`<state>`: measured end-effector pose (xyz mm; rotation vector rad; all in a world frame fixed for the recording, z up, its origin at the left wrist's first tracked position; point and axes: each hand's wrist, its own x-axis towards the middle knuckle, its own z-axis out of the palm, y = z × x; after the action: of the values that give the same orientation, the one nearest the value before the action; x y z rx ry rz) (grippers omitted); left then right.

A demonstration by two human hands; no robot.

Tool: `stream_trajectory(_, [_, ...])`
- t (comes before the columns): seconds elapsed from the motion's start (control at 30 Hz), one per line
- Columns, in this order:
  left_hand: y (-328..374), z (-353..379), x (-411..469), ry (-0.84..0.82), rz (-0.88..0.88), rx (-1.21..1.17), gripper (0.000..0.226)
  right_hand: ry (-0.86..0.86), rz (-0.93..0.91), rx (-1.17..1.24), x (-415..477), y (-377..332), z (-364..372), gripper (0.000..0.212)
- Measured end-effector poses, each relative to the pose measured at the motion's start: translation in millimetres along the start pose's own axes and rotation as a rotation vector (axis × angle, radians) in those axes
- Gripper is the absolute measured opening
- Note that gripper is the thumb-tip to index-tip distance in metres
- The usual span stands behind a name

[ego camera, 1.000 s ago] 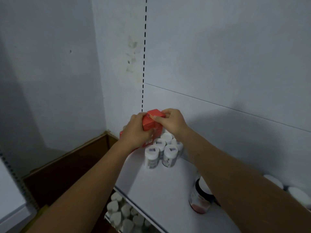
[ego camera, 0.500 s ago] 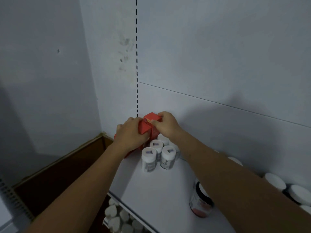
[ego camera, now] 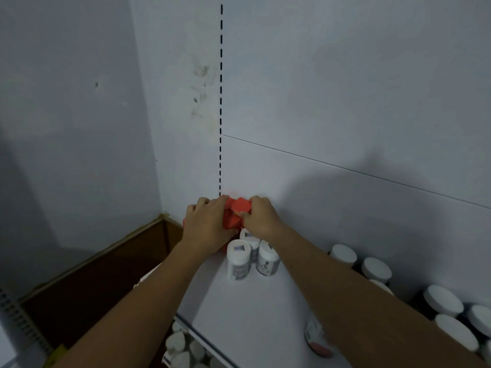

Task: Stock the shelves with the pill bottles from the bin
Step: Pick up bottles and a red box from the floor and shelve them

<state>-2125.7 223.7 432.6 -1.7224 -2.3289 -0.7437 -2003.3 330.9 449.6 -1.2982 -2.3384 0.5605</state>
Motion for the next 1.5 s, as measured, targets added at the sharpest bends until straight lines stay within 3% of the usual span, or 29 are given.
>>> stream_trajectory(0.1, [-1,-2,-1,-0.009,0.0,0.016,0.087,-0.017,-0.009,-0.094,-3,-2,1,0.027])
stream_trajectory(0.33, [-17,-17,-9,-0.036,-0.014,-0.068,0.088,-0.017,-0.091,-0.144,-11,2,5,0.028])
stream_trajectory(0.53, [-16,-21,-11,-0.102,0.093,-0.011,0.069,-0.01,-0.137,-0.281,-14,1,-3,0.024])
stream_trajectory(0.8, [-14,-19,-9,-0.068,0.218,0.112,0.049,-0.093,-0.115,-0.219,-6,-4,-7,0.008])
stream_trajectory(0.97, [-11,-13,-6,-0.034,0.242,0.133,0.034,-0.184,-0.08,-0.289,5,-16,-11,0.019])
stream_trajectory(1.13, [-15,-13,-2,-0.06,0.264,0.106,0.045,-0.043,-0.201,-0.426,4,-11,-3,0.027])
stream_trajectory(1.3, [-18,-12,3,-0.133,0.333,0.104,0.055,-0.105,-0.196,-0.441,9,-18,-7,0.017])
stream_trajectory(1.5, [-16,-14,5,-0.153,0.398,0.108,0.05,-0.134,-0.183,-0.466,10,-23,-13,0.01])
